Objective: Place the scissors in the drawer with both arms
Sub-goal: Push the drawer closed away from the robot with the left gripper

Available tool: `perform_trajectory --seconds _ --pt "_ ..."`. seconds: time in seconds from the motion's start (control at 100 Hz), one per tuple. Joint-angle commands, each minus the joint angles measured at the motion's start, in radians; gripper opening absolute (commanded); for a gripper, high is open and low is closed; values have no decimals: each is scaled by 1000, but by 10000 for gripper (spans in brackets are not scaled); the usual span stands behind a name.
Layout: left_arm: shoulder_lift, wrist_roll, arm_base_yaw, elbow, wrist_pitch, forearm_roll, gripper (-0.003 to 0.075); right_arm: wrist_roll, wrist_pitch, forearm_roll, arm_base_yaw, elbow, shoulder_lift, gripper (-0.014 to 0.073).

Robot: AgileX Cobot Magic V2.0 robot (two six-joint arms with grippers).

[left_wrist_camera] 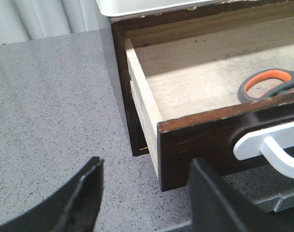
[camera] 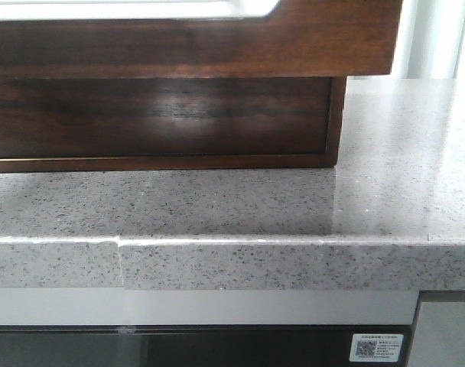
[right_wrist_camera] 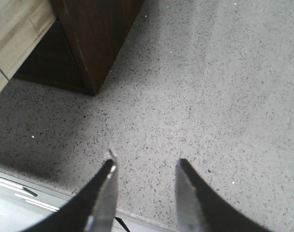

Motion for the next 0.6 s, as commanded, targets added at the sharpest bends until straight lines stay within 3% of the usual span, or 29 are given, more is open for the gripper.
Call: perform_trajectory --seconds 0.0,0.11,0.22,0.59 --pt "9 -11 -5 -33 -87 -19 242 0 -74 20 -7 -21 -4 131" --pt "9 -11 -5 -33 -98 -19 101 0 -86 17 -7 -21 -4 -35" --pt "9 -11 -5 -33 -99 -19 -21 0 -99 -1 -7 -21 -4 -69" --pt "9 -11 -5 -33 -91 -17 -20 0 -89 -5 -7 -21 -4 -69"
